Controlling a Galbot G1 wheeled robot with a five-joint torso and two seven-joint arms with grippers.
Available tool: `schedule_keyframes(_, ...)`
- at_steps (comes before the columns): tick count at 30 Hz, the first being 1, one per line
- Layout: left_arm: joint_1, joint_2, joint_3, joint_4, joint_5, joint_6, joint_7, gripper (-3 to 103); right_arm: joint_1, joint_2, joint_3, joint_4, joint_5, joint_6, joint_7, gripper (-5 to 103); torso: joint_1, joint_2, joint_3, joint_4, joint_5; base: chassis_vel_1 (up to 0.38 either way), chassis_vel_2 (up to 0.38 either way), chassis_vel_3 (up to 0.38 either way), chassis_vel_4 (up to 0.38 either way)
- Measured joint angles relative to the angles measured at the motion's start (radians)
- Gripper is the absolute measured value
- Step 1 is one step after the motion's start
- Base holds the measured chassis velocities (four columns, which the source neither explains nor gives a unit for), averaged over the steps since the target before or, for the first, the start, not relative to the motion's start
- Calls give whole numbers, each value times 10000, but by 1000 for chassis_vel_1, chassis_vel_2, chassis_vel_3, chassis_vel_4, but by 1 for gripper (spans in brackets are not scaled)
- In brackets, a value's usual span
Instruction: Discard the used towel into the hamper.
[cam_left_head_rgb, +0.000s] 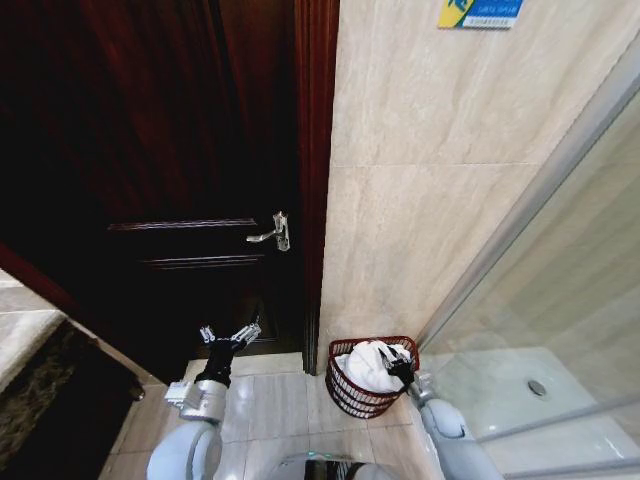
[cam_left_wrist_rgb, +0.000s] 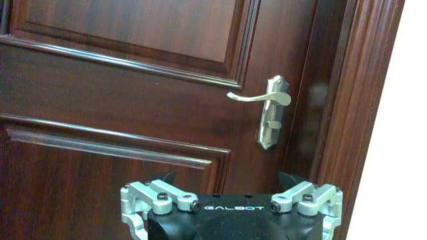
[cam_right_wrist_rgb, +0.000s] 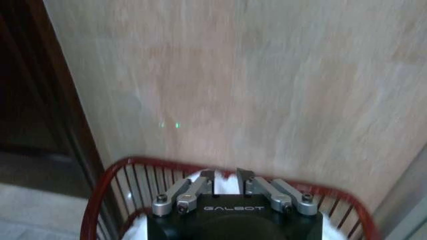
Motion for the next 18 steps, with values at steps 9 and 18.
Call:
schedule_keyframes(9, 0, 1, 0, 0, 0, 0, 0, 100, 1859, 430, -232, -3608, -92, -174, -321, 1, 2, 0, 1, 0, 2, 0, 0, 0, 0)
schedule_keyframes(18, 0, 0, 1, 0, 0, 0, 0, 100, 3199, 685, -389, -6017, -438, -95, -709, 0, 2, 0, 1, 0, -1, 0, 0, 0, 0)
